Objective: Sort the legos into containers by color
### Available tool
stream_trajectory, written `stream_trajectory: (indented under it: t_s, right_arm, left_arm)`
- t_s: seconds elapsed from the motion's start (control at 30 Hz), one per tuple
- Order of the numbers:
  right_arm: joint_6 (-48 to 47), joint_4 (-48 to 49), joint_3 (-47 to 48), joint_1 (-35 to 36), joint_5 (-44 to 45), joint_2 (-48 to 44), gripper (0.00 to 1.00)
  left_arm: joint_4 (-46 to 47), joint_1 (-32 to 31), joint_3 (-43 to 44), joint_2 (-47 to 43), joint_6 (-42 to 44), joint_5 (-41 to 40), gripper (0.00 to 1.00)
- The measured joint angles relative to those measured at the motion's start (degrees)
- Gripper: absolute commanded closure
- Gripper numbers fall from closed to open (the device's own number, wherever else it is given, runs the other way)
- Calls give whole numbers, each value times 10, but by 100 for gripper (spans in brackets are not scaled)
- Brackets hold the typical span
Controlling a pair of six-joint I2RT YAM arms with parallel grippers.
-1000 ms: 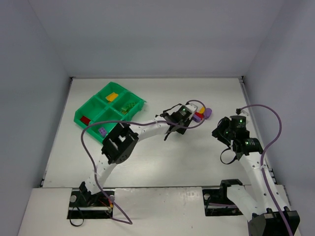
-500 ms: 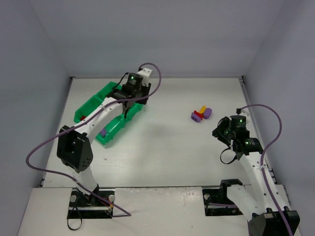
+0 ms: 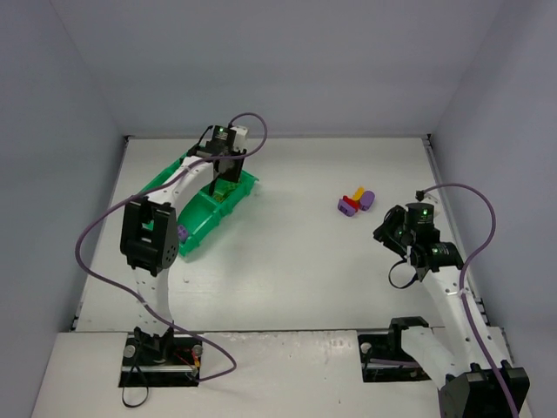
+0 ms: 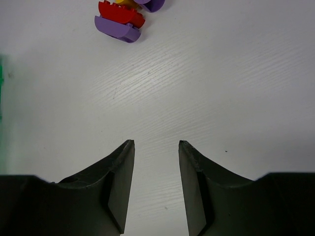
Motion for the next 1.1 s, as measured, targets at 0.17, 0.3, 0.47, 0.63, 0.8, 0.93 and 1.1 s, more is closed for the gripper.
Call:
stream_trajectory:
  t_s: [0.17,0.3,0.47,0.63,0.8,0.93,1.1]
  right_arm:
    - [1,1,-4,0,-10,0,61]
    - [2,1,-4,0,-11,0,61]
    - [5,3,-4,0,-14,16,62]
    - [9,8,-4,0,-19,20,61]
    - [16,25,-4,0,-23,52,47]
    - [26,48,-1,1,-25,99,12]
    - [38,65,37,18,-3,189,7]
  left_arm:
    - [-4,11,18,12,0,-6,68]
    - [-4,16,22,12,1,-9,49]
    - [-5,15,22,11,-5,-6,30]
    - [-5,6,22,-2,-9,4,30]
    - [-3,-24,14,-37,-22,33,30]
    - [8,-57,-18,-70,-47,61,30]
    - [4,-73,-84,-129,-80,89,30]
